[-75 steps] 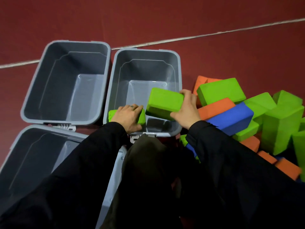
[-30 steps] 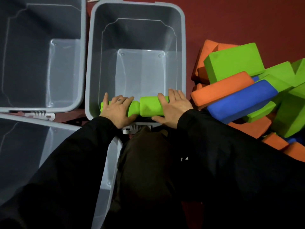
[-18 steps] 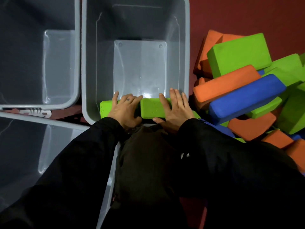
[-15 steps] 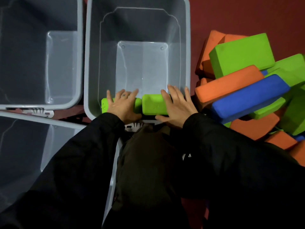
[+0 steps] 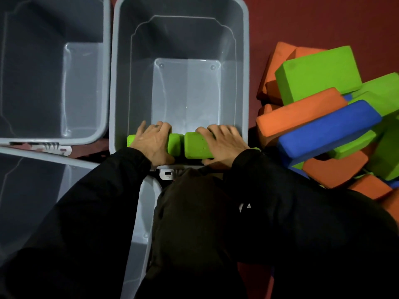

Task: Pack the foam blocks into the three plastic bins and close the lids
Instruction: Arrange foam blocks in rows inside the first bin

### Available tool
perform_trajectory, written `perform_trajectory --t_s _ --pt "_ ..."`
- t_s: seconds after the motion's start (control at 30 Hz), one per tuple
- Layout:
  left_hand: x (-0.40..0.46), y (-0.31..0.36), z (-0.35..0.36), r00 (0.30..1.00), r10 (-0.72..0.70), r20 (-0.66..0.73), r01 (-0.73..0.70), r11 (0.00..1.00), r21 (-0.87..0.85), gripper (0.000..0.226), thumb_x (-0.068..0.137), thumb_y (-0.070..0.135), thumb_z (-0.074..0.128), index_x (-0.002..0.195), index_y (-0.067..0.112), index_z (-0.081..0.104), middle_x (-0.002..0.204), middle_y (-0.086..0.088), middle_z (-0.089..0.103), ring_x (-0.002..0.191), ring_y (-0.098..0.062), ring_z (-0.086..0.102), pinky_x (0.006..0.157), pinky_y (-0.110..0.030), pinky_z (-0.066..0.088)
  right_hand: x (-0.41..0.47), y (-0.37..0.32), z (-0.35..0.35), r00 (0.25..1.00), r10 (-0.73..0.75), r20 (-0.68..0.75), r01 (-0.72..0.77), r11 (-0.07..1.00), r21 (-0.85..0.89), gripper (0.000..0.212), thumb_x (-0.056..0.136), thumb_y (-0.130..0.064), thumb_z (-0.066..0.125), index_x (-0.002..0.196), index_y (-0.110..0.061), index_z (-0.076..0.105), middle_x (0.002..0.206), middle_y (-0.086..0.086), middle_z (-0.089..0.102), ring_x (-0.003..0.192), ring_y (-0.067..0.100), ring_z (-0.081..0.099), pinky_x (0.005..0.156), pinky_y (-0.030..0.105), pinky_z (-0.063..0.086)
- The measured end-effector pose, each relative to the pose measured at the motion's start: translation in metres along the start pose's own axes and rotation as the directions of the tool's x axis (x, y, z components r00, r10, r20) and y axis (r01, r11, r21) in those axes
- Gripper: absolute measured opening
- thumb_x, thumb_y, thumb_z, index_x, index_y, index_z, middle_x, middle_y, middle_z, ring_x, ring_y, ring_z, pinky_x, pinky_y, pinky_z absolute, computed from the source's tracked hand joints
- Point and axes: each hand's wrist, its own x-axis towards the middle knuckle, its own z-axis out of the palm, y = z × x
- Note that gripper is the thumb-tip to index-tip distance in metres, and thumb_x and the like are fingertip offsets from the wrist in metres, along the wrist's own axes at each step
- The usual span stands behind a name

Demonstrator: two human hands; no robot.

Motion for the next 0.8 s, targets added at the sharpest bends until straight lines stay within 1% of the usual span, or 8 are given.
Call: perform_trajectory --t_s 0.1,0.2,0.33,0.47,0.53,0.63,0.73,0.8 --pt "-0.005 0.007 0.009 0.998 0.015 -0.067 -0.025 0.989 -0.148 0.081 0.073 0.071 0.041 0.142 0.028 0.039 0.136 0.0 0.054 0.134 -0.024 0.045 0.121 -0.059 -0.003 0.008 -0.005 0.007 0.998 0.056 0.038 -0.056 0.998 -0.004 0.097 0.081 -0.088 0.037 0.157 -0.03 0.021 0.154 0.006 0.034 0.143 0.033 0.034 0.117 0.054 0.019" --pt "-0.009 0.015 0.022 0.984 0.061 -0.17 -0.071 0.996 -0.054 0.072 0.087 0.069 0.035 0.149 0.032 0.04 0.139 0.005 0.055 0.14 -0.019 0.04 0.12 -0.062 -0.003 0.01 -0.008 0.016 0.989 0.121 0.087 -0.123 0.992 0.011 0.091 0.087 -0.086 0.025 0.16 -0.033 0.009 0.166 0.01 0.015 0.153 0.035 0.016 0.121 0.059 0.007" --pt "-0.008 0.026 0.019 0.994 0.016 -0.109 -0.02 0.999 -0.034 0.073 0.088 0.067 0.029 0.149 0.03 0.041 0.143 0.006 0.052 0.14 -0.018 0.04 0.12 -0.064 -0.004 0.009 -0.01 0.014 0.982 0.148 0.12 -0.154 0.987 0.043 0.089 0.088 -0.085 0.023 0.16 -0.035 0.006 0.169 0.011 0.008 0.155 0.035 0.009 0.122 0.06 0.0" --pt "-0.013 0.034 0.004 0.996 -0.012 -0.087 0.001 0.992 -0.125 0.074 0.087 0.065 0.037 0.151 0.027 0.037 0.148 0.001 0.049 0.14 -0.023 0.04 0.121 -0.061 0.008 0.008 -0.009 0.001 0.984 0.138 0.108 -0.153 0.978 0.144 0.084 0.09 -0.076 0.038 0.16 -0.035 0.013 0.168 0.011 0.013 0.156 0.032 0.008 0.124 0.058 0.002" --pt "-0.016 0.037 -0.009 0.993 0.005 -0.12 -0.02 0.991 -0.13 0.073 0.09 0.063 0.043 0.151 0.023 0.038 0.148 -0.005 0.05 0.135 -0.03 0.045 0.117 -0.055 0.025 0.001 -0.011 -0.006 0.988 0.137 0.067 -0.149 0.965 0.214 0.081 0.091 -0.063 0.049 0.16 -0.034 0.018 0.167 0.013 0.018 0.155 0.033 0.012 0.124 0.055 0.008" --pt "-0.021 0.046 -0.034 0.99 0.022 -0.142 -0.044 0.988 -0.151 0.068 0.092 0.06 0.045 0.147 0.02 0.044 0.142 -0.009 0.053 0.128 -0.033 0.05 0.105 -0.048 0.043 -0.013 -0.014 -0.022 0.992 0.125 -0.029 -0.113 0.956 0.271 0.068 0.091 -0.047 0.059 0.152 -0.024 0.041 0.16 0.012 0.035 0.149 0.034 0.029 0.12 0.049 0.023" --pt "-0.024 0.063 -0.066 0.99 0.001 -0.144 -0.023 0.988 -0.153 0.056 0.096 0.057 0.044 0.138 0.022 0.054 0.134 -0.005 0.058 0.12 -0.029 0.057 0.097 -0.046 0.049 -0.029 -0.008 -0.053 0.994 0.108 0.005 -0.105 0.962 0.251 0.044 0.097 -0.048 0.05 0.133 -0.024 0.059 0.141 0.005 0.054 0.13 0.031 0.049 0.099 0.043 0.042" --pt "-0.025 0.082 -0.09 0.984 -0.007 -0.178 -0.028 0.981 -0.194 0.057 0.092 0.062 0.038 0.123 0.023 0.064 0.122 -0.002 0.065 0.108 -0.025 0.064 0.091 -0.044 0.052 -0.046 -0.004 -0.076 0.993 0.119 -0.01 -0.112 0.958 0.266 0.034 0.098 -0.046 0.047 0.121 -0.028 0.064 0.123 0.003 0.064 0.115 0.031 0.059 0.085 0.041 0.047"
